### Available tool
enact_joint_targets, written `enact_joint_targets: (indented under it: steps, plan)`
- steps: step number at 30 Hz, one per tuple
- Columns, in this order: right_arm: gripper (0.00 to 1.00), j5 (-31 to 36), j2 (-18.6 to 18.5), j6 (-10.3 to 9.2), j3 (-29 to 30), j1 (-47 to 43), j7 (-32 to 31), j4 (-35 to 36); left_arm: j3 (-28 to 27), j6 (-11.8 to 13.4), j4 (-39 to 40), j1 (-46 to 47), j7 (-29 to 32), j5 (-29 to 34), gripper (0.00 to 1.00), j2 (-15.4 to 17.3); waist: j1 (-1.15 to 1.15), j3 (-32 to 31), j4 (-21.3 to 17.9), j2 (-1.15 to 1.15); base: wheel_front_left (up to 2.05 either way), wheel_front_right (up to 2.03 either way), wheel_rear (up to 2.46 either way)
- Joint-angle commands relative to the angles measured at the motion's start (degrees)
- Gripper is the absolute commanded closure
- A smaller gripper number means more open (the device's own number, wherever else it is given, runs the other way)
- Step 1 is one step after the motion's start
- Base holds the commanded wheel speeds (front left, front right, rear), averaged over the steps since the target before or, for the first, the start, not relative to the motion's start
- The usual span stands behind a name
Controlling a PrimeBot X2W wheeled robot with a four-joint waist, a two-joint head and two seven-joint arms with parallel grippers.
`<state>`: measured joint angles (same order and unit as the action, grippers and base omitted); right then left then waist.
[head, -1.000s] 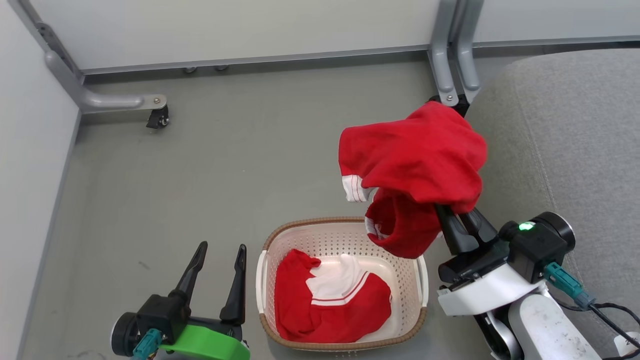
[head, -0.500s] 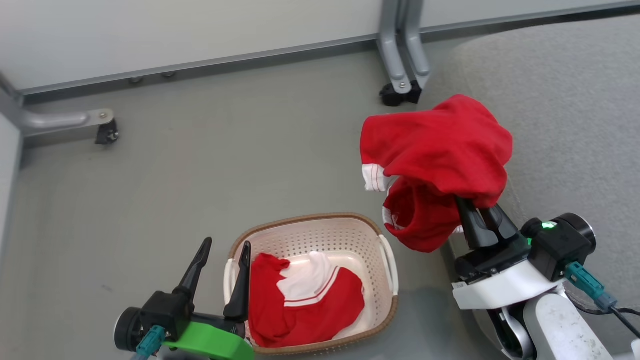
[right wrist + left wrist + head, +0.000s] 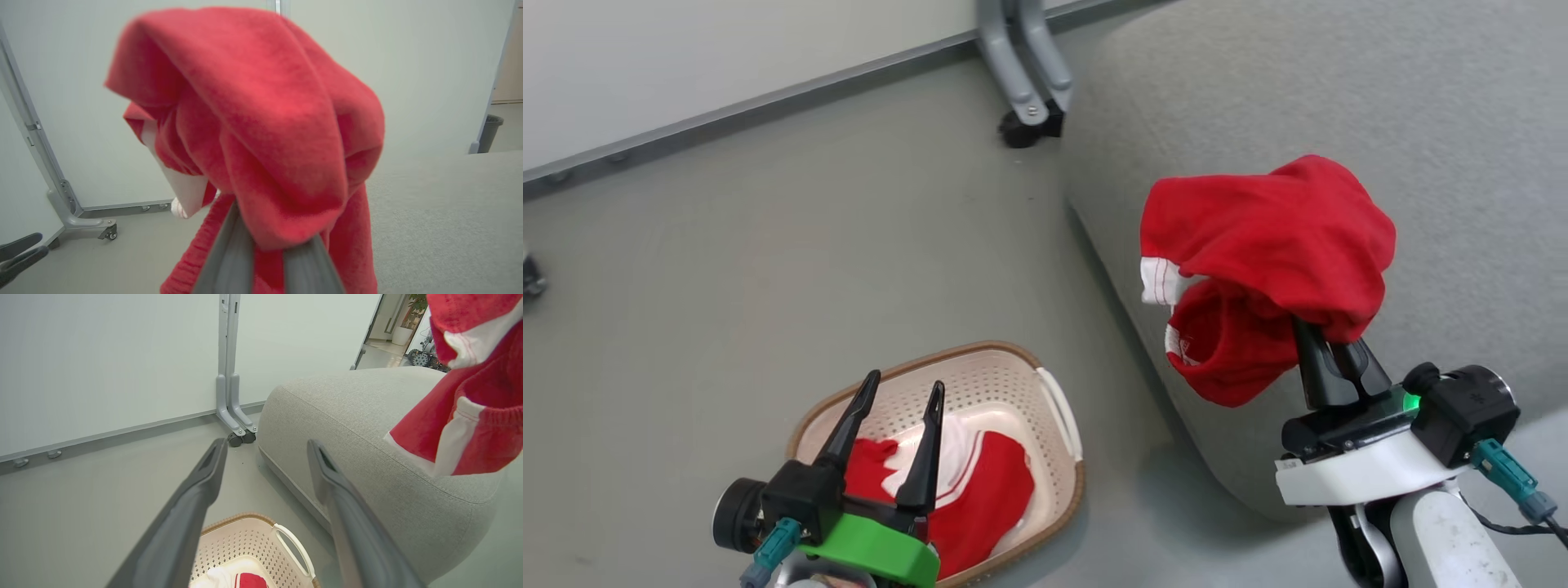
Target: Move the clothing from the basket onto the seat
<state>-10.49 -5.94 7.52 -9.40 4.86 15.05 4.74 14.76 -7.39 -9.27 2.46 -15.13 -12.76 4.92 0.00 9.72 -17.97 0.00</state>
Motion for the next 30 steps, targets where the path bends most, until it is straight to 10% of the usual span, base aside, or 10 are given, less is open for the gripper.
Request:
enact_joint_targets:
  steps: [1, 11, 30]
  plan:
    - [1.00, -0.2, 0.4, -0.05, 0.6, -0.7, 0.2, 0.5, 0.0, -0.1, 0.2, 1.2, 0.0, 0.8, 0.00, 0.9, 0.00, 2.1, -5.9, 0.00, 0.00, 0.00, 0.00]
    - [1.00, -1.1, 2.4, -0.05, 2.9, -2.5, 0.2, 1.8, 1.1, -0.1, 0.0, 2.1, 0.0, 0.9, 0.00, 2.6, 0.00, 4.3, -12.8, 0.00, 0.00, 0.00, 0.00]
    - [1.00, -1.4, 2.0, -0.06, 12.3, 7.6, 0.2, 0.8, 3.3, -0.1, 0.6, 5.1, 0.0, 1.1, 0.00, 7.3, 0.00, 12.2, -9.4, 0.00, 0.00, 0.00, 0.00]
